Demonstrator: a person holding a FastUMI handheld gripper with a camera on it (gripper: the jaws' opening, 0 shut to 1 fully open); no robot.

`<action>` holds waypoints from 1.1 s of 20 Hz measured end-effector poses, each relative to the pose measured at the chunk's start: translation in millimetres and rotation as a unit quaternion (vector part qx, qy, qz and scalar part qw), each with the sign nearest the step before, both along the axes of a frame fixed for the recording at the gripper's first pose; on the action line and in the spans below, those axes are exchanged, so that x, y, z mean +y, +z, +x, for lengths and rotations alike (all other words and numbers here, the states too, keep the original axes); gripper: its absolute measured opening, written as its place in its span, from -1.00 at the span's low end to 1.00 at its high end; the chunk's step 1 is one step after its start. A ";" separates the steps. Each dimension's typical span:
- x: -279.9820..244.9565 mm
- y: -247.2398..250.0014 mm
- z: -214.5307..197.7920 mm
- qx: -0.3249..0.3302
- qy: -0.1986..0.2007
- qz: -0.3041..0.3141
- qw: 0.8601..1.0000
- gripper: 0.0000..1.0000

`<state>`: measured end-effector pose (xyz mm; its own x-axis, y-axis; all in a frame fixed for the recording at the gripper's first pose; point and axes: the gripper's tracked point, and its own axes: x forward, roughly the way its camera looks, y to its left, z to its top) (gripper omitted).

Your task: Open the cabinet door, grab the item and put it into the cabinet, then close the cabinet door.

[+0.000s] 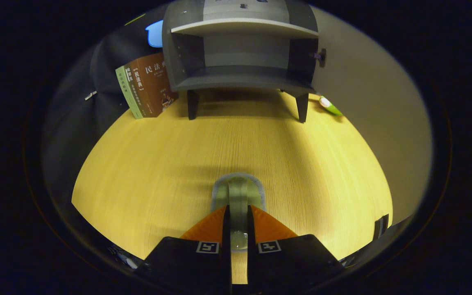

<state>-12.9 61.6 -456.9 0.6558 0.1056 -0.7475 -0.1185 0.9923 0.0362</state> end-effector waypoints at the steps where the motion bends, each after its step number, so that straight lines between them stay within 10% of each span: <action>1: 1.9 19.4 1.1 -0.009 0.002 0.008 1.000 -0.61; 13: -2.3 285.4 115.8 -0.169 -0.031 0.074 0.982 -0.61; 22: -9.2 371.3 234.6 -0.231 -0.044 0.055 0.971 -0.61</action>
